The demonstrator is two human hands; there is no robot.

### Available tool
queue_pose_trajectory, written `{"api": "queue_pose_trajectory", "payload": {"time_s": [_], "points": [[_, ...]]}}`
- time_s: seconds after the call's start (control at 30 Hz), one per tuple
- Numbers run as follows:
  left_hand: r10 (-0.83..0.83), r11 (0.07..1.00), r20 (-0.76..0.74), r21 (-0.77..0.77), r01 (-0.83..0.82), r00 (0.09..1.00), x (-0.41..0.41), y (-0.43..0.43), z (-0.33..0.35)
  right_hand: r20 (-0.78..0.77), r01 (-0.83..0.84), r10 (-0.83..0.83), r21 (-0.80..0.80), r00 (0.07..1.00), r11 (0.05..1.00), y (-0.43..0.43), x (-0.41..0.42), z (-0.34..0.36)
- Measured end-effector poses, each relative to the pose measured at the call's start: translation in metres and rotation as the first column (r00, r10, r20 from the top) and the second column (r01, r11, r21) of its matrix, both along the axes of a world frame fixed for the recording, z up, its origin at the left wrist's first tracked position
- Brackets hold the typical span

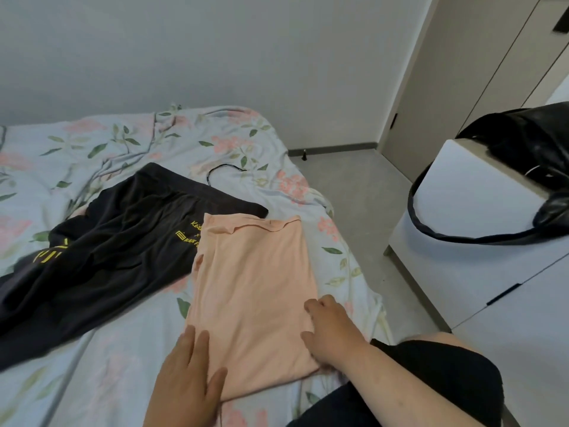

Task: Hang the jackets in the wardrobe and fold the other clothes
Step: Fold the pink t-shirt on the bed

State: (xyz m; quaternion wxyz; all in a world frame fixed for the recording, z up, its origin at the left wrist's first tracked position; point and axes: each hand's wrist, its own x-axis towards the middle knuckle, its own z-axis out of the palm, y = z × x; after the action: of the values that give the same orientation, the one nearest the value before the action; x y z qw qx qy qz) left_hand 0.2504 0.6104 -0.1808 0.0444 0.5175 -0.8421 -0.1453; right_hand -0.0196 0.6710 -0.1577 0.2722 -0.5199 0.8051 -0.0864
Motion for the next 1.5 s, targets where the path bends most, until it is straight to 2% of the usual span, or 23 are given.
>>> {"api": "queue_pose_trajectory", "payload": {"time_s": [0.07,0.17,0.23,0.3,0.43,0.5,0.6,0.67,0.73,0.77,0.8,0.87,0.9,0.97,1.07,1.13,1.2,1.23,1.27,1.33,1.4,1.5], "points": [[0.137,0.978,0.023,0.158,-0.139,0.990,0.005,0.002,0.003,0.117,0.171,-0.179,0.074,0.977,0.982,0.011,0.001,0.005],[0.319,0.900,-0.144,0.357,-0.251,0.937,0.005,0.001,0.009,0.292,0.242,-0.288,0.184,0.912,0.953,0.028,-0.002,0.014],[0.492,0.801,-0.295,0.522,-0.293,0.819,0.004,0.001,0.019,0.347,0.254,-0.307,0.189,0.886,0.948,0.039,-0.002,0.019],[0.635,0.697,-0.374,0.656,-0.291,0.676,0.004,-0.001,0.024,0.410,0.309,-0.342,0.148,0.845,0.940,0.044,-0.001,0.025],[0.726,0.647,-0.460,0.709,-0.280,0.511,0.005,0.000,0.030,0.642,0.478,-0.431,0.113,0.634,0.871,0.048,0.003,0.040],[0.722,0.674,-0.543,0.693,-0.257,0.429,0.007,0.003,0.035,0.701,0.502,-0.398,0.066,0.592,0.862,0.052,0.005,0.050],[0.635,0.763,-0.662,0.619,-0.188,0.398,0.011,0.004,0.048,0.773,0.540,-0.333,-0.015,0.540,0.842,0.057,0.006,0.060],[0.666,0.725,-0.668,0.683,-0.082,0.332,0.011,0.002,0.058,0.846,0.574,-0.295,-0.016,0.444,0.819,0.061,0.004,0.063],[0.719,0.642,-0.632,0.763,0.074,0.288,0.014,0.000,0.066,0.890,0.596,-0.266,-0.008,0.371,0.803,0.067,0.000,0.064],[0.719,0.622,-0.629,0.772,0.129,0.297,0.016,-0.001,0.070,0.882,0.592,-0.258,-0.029,0.394,0.805,0.069,-0.001,0.063],[0.694,0.633,-0.642,0.760,0.150,0.327,0.018,-0.001,0.073,0.844,0.573,-0.256,-0.072,0.471,0.816,0.071,-0.002,0.062],[0.524,0.781,-0.695,0.623,0.048,0.492,0.020,0.000,0.074,0.729,0.517,-0.239,-0.180,0.641,0.837,0.074,0.000,0.060],[0.413,0.865,-0.691,0.501,-0.018,0.593,0.019,0.001,0.074,0.686,0.503,-0.235,-0.218,0.688,0.836,0.075,0.001,0.061],[0.251,0.958,-0.634,0.272,-0.093,0.731,0.019,0.006,0.075,0.655,0.506,-0.228,-0.270,0.720,0.819,0.075,0.001,0.064],[0.106,0.994,-0.567,0.082,-0.073,0.817,0.026,0.007,0.076,0.639,0.495,-0.208,-0.309,0.741,0.812,0.079,-0.002,0.069],[-0.059,0.998,-0.472,-0.053,0.039,0.879,0.033,0.006,0.078,0.621,0.454,-0.185,-0.308,0.762,0.836,0.084,-0.005,0.071],[-0.255,0.961,-0.369,-0.198,0.192,0.894,0.043,0.009,0.087,0.651,0.412,-0.152,-0.268,0.744,0.871,0.091,-0.008,0.074],[-0.303,0.947,-0.329,-0.211,0.243,0.894,0.048,0.009,0.090,0.679,0.403,-0.144,-0.241,0.720,0.883,0.094,-0.009,0.074],[-0.307,0.951,-0.316,-0.141,0.275,0.898,0.053,0.011,0.096,0.717,0.398,-0.133,-0.214,0.684,0.892,0.097,-0.009,0.075],[-0.218,0.929,-0.421,0.188,0.320,0.880,0.055,0.014,0.109,0.811,0.389,-0.096,-0.170,0.577,0.905,0.102,-0.009,0.076],[-0.112,0.782,-0.509,0.484,0.391,0.854,0.053,0.013,0.118,0.905,0.414,-0.103,-0.085,0.412,0.906,0.103,-0.010,0.077],[0.056,0.565,-0.565,0.698,0.440,0.823,0.048,0.011,0.124,0.982,0.448,-0.129,0.055,0.138,0.892,0.102,-0.007,0.082]]}}
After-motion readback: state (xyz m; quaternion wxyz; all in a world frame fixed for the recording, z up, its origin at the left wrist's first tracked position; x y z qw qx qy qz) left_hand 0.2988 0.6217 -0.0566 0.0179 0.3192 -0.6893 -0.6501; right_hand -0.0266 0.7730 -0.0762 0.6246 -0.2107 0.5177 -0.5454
